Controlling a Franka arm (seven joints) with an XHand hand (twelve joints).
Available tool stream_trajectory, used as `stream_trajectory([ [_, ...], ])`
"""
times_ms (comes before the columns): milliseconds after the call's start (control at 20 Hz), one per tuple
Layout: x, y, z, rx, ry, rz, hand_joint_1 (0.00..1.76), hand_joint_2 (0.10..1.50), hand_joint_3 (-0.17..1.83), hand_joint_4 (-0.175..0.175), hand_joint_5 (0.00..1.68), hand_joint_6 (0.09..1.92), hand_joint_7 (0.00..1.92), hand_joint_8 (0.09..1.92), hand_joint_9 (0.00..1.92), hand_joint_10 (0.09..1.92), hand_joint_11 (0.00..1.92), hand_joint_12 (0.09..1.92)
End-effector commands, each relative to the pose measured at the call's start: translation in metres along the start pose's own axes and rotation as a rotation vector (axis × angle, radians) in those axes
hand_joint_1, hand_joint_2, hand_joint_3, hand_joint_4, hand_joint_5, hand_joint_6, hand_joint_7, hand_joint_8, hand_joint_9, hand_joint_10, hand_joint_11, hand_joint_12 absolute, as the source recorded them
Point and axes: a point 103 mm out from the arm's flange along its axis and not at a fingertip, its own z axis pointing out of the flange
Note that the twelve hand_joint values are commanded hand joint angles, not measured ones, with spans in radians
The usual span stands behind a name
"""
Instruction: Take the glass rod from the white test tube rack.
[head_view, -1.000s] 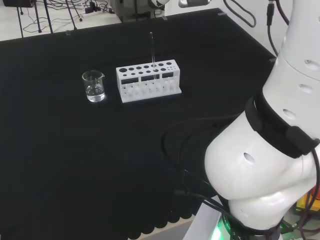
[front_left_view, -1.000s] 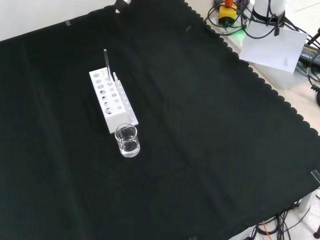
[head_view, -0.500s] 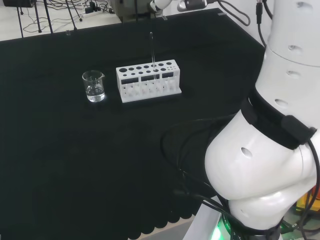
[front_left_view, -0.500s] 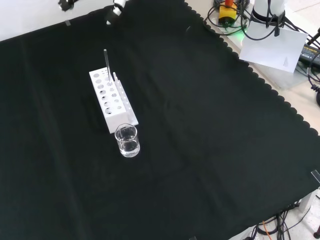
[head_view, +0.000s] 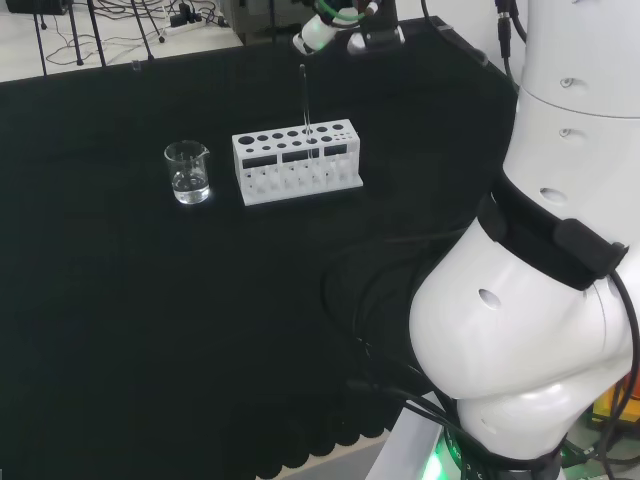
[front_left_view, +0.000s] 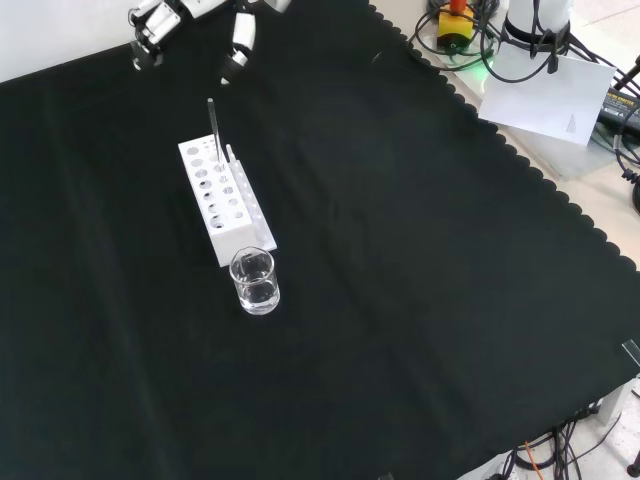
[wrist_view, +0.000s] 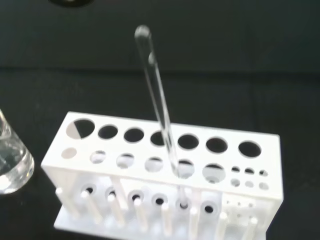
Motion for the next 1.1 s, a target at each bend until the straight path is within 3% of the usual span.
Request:
stream_trajectory([
  [50, 0.014, -0.003, 0.020, 0.009, -0.006, -0.016, 0.66, 0.76, 0.51, -0.162, 0.30, 0.09, 0.36, 0.82, 0.46, 0.81, 0.02, 1.42],
  [400, 0.007, -0.001, 0.036, 0.006, 0.046, -0.035, 0.67, 0.77, 0.52, -0.167, 0.36, 0.09, 0.46, 0.82, 0.58, 0.79, 0.11, 1.40],
  [800, 0.005, 0.004, 0.052, -0.011, 0.022, -0.066, 0.75, 0.76, 0.52, -0.175, 0.46, 0.12, 0.78, 0.79, 0.87, 0.78, 0.35, 1.34],
  [1000, 0.005, 0.006, 0.060, -0.025, 0.023, -0.078, 0.81, 0.75, 0.54, -0.175, 0.51, 0.23, 0.90, 0.77, 0.98, 0.76, 0.45, 1.31],
  [1100, 0.005, 0.006, 0.063, -0.060, 0.018, -0.086, 0.84, 0.74, 0.56, -0.175, 0.53, 0.44, 0.98, 0.75, 1.05, 0.75, 0.49, 1.30],
])
